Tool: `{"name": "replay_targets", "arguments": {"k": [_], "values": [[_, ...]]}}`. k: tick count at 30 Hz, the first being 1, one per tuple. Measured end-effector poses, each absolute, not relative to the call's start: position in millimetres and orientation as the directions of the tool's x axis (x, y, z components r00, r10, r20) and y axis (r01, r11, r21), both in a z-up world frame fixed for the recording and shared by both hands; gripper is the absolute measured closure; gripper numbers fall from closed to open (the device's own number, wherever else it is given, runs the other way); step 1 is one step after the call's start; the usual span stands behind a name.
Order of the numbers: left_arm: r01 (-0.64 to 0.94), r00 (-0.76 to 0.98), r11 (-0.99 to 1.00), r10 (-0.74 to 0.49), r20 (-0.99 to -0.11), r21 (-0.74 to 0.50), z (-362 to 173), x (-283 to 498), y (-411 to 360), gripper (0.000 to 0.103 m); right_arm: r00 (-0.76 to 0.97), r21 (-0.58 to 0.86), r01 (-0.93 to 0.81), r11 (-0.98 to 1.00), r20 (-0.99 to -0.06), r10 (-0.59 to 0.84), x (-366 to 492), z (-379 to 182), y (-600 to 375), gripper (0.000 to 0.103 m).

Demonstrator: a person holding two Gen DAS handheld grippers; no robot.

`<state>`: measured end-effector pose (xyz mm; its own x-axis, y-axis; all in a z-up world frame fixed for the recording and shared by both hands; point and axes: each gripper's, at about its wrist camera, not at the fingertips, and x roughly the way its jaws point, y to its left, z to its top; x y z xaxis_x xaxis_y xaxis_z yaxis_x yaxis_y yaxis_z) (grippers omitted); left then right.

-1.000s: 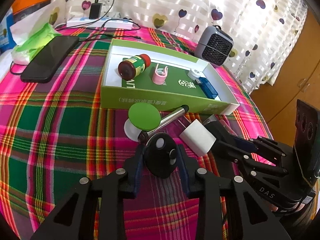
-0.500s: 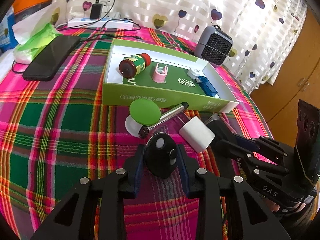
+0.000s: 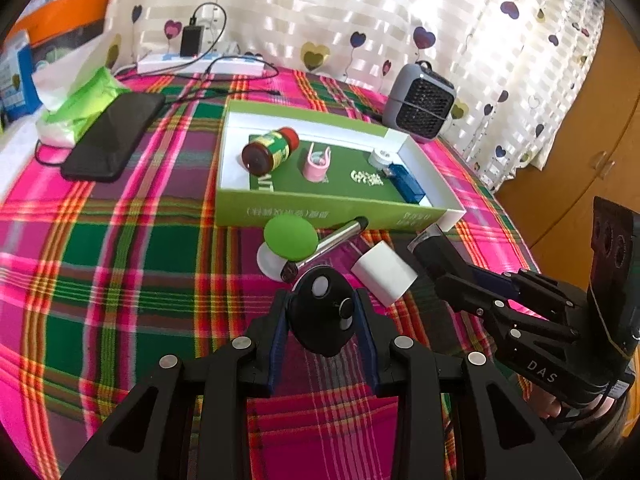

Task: Organize rigid objects
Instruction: 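Close the left tool on the key fob while the right tool grasps the power bank, then carry the key fob and power bank over the green box with both tools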

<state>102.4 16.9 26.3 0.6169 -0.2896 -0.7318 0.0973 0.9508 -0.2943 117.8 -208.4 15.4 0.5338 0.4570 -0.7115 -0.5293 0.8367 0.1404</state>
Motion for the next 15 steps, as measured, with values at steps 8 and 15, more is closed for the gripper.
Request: {"name": "replay_targets", "arguments": {"k": [8,15], "values": [[0.126,0.640,0.951,-0.295,-0.710,-0.281,44.9,108.2,15.5,0.073,0.558,0.148,-0.515,0.844,-0.689,0.461,118.9,31.4,-210.9,0.078],[0.145,0.651,0.954,-0.293,-0.700,-0.264,55.2,128.3,15.3,0.073,0.582,0.136,-0.494,0.859,-0.682,0.443,132.4,43.1,-209.9,0.078]]}}
